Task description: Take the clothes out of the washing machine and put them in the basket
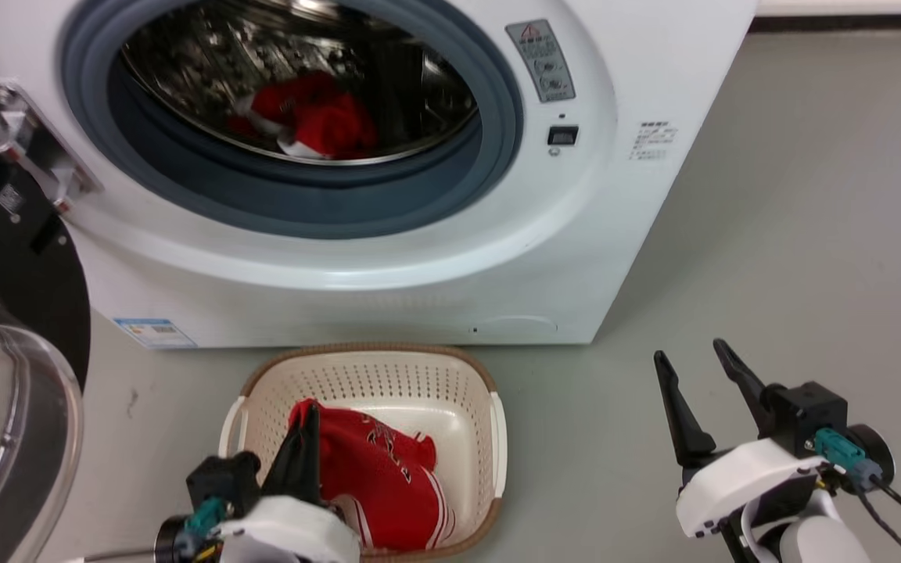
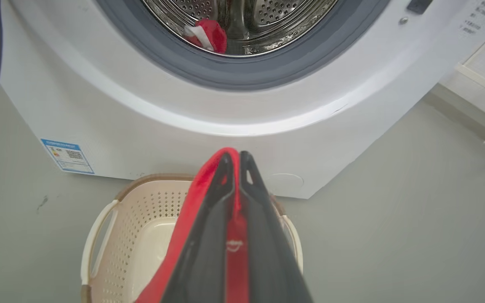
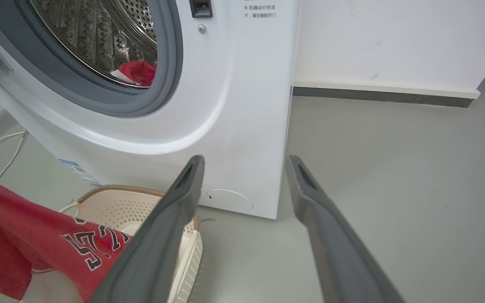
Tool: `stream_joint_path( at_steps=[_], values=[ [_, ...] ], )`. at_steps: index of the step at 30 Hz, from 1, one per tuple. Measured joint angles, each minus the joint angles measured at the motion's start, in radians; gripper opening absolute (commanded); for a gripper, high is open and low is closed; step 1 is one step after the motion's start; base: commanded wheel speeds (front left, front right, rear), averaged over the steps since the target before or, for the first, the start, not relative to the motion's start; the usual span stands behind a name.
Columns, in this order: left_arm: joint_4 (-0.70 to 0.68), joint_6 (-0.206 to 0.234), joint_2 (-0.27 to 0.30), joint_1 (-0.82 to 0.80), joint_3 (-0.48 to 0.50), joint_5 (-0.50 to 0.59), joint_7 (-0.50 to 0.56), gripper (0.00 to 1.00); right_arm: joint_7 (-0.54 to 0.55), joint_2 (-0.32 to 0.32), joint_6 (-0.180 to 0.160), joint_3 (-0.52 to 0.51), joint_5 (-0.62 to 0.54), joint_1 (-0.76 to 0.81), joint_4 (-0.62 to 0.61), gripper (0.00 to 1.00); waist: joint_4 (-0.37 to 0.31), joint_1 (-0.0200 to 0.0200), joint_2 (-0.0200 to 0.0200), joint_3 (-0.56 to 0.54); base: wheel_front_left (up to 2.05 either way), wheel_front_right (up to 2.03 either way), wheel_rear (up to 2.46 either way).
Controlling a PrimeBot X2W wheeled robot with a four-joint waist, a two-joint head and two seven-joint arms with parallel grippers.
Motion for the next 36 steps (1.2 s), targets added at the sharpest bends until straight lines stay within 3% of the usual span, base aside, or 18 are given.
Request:
stream_joint_path(
  at_steps=[6,7,17,22,29,30,31,32,36],
  values=[
    [0.293,-0.035,0.001,-0.193,0.040,-0.008,-0.016,0.00,0.001,0.000,0.000,0.012,-0.008,-0.044,-0.016,1.00,-0.008,0.0001,0.0000,0.093,0.00,0.00,0.00],
    [0.394,-0.042,0.005,-0.260,0.053,-0.007,-0.016,0.00,-0.004,0.000,0.000,0.016,-0.008,-0.062,-0.025,1.00,-0.014,0.0001,0.0000,0.127,0.00,0.00,0.00],
    [0.802,-0.067,0.014,-0.539,0.082,0.008,-0.019,0.00,-0.021,0.000,0.000,0.051,-0.006,-0.139,-0.037,1.00,-0.056,0.0001,0.0000,0.317,0.00,0.00,0.00],
    [0.946,-0.074,0.028,-0.610,0.068,0.013,-0.019,0.00,-0.034,0.000,0.000,0.068,-0.004,-0.168,-0.036,1.00,-0.082,0.0002,0.0000,0.398,0.00,0.00,0.00],
    [1.020,-0.076,0.037,-0.630,0.067,0.009,-0.019,0.00,-0.046,0.000,0.000,0.075,0.003,-0.195,-0.030,1.00,-0.114,0.0001,0.0000,0.479,0.00,0.00,0.00],
    [1.023,-0.077,0.037,-0.630,0.067,0.006,-0.019,0.07,-0.047,0.000,0.000,0.074,0.002,-0.195,-0.027,1.00,-0.116,0.0001,0.0000,0.484,0.00,0.00,0.00],
    [1.026,-0.078,0.036,-0.630,0.065,0.004,-0.019,0.47,-0.050,0.000,0.000,0.072,0.001,-0.196,-0.024,1.00,-0.115,0.0001,0.0000,0.486,0.00,0.00,0.00],
    [1.030,-0.081,0.035,-0.630,0.064,0.003,-0.019,1.00,-0.050,0.000,0.000,0.069,-0.001,-0.197,-0.020,1.00,-0.114,0.0001,0.0000,0.484,0.00,0.00,0.00],
    [1.026,-0.089,0.027,-0.628,0.058,0.002,-0.019,1.00,-0.064,0.000,0.000,0.066,-0.003,-0.200,-0.001,1.00,-0.102,0.0001,0.0000,0.451,0.00,0.00,0.00]
  ],
)
